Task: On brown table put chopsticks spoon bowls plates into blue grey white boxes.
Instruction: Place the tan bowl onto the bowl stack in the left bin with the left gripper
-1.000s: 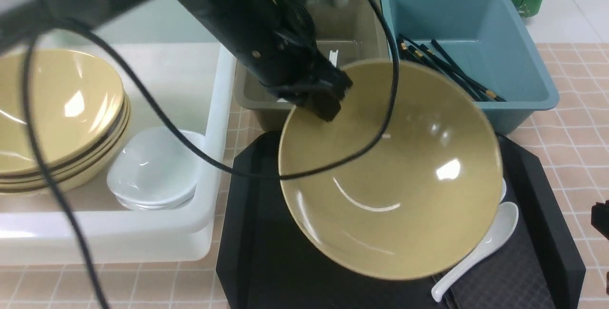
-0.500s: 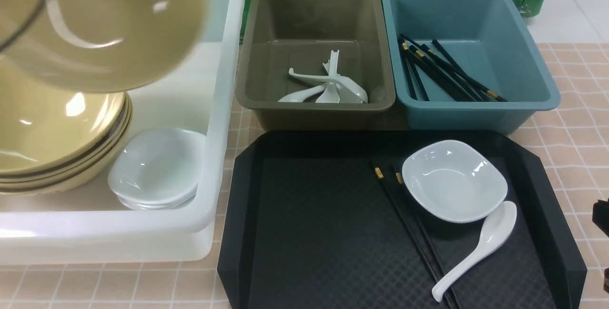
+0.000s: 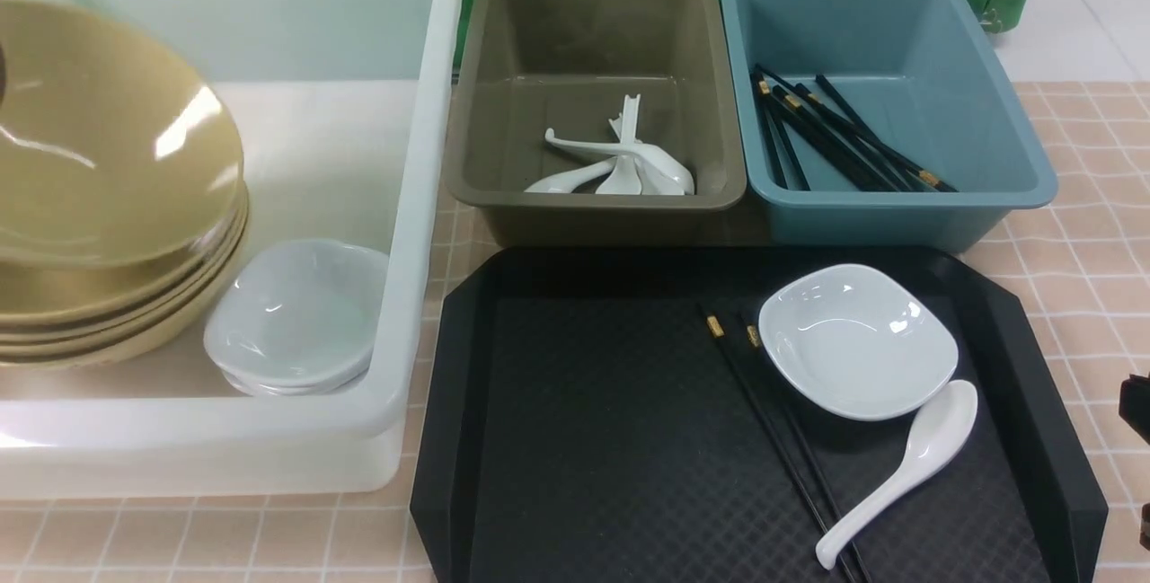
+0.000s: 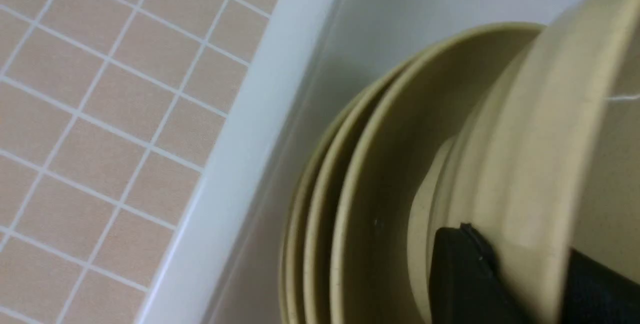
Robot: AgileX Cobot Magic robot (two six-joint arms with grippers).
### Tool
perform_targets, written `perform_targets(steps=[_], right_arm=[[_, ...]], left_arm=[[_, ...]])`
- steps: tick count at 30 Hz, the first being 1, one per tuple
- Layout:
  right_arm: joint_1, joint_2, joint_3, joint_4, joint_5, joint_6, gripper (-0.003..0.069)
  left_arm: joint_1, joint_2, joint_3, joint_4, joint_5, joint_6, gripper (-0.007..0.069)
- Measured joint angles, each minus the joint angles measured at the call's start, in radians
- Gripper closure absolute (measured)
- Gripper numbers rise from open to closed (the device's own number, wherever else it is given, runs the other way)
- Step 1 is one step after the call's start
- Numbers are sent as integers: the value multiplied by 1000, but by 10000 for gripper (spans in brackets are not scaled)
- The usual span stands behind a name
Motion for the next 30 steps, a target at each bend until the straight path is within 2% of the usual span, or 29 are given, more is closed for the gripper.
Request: perform_targets(steps=[1,2,3,7,9,13,19,30], right_arm=[[0,0,0,0,0,0,504],[0,0,0,1,0,0,503],[0,0,0,1,0,0,501],[0,0,0,2,0,0,498],[0,0,0,2,0,0,497],[0,0,0,2,0,0,494],[0,0,0,2,0,4,488],[0,0,0,2,0,26,482]], left_arm=[[1,4,0,2,-4,-1,473],[1,4,0,2,-4,-1,473],[1,9,0,2,-7,-5,405],[1,-3,-7,-4,5,-30,263],[1,-30,-26,-5,28,-35,214],[1,-115,-62,-26,20,-36,181],[1,-159,-38,-74,-27,-25,200],[1,-14,263,-233,-52,38,456]])
